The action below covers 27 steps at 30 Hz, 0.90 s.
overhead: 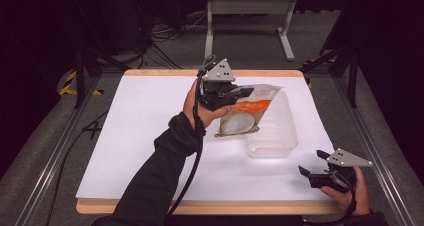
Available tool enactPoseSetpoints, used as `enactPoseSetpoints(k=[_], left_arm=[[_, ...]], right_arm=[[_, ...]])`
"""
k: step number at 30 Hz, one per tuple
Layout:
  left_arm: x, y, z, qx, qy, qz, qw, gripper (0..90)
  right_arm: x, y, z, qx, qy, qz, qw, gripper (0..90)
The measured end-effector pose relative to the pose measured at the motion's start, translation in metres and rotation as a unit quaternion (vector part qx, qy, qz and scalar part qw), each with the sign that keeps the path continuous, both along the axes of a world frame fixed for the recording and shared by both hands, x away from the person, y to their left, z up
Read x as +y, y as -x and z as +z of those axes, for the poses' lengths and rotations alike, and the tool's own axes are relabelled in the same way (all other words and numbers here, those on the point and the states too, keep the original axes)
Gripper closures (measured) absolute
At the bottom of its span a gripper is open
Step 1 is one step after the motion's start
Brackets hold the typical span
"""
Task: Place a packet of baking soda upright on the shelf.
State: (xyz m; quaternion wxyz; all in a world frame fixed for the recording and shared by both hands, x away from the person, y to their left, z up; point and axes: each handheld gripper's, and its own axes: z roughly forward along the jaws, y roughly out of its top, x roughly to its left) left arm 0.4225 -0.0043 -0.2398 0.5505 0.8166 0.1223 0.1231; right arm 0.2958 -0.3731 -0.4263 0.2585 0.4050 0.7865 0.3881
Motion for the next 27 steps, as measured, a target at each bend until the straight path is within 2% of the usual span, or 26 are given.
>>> enactPoseSetpoints(k=[6, 13, 18, 22, 27], left_arm=[[-0.025, -0.011, 0.001, 0.008, 0.011, -0.007, 0.9999, 89.8], [-0.055, -0.023, -0.005, 0.011, 0.020, -0.009, 0.9997, 89.8], [-0.066, -0.028, -0.011, 0.013, 0.021, -0.008, 0.9996, 89.8], [-0.075, -0.034, -0.017, 0.016, 0.035, -0.009, 0.9992, 89.8], [-0.085, -0.039, -0.023, 0.019, 0.042, -0.010, 0.9989, 89.8]], right_arm=[[-0.001, 0.000, 0.000, -0.001, -0.001, -0.001, 1.0000, 14.3], [0.000, 0.001, 0.000, -0.001, 0.002, 0.001, 1.0000, 14.3], [-0.002, 0.001, -0.001, 0.000, 0.000, 0.000, 1.0000, 14.3], [-0.002, 0.001, -0.002, 0.002, 0.000, 0.001, 1.0000, 14.3], [0.001, 0.000, -0.002, 0.002, 0.003, 0.004, 1.0000, 14.3]])
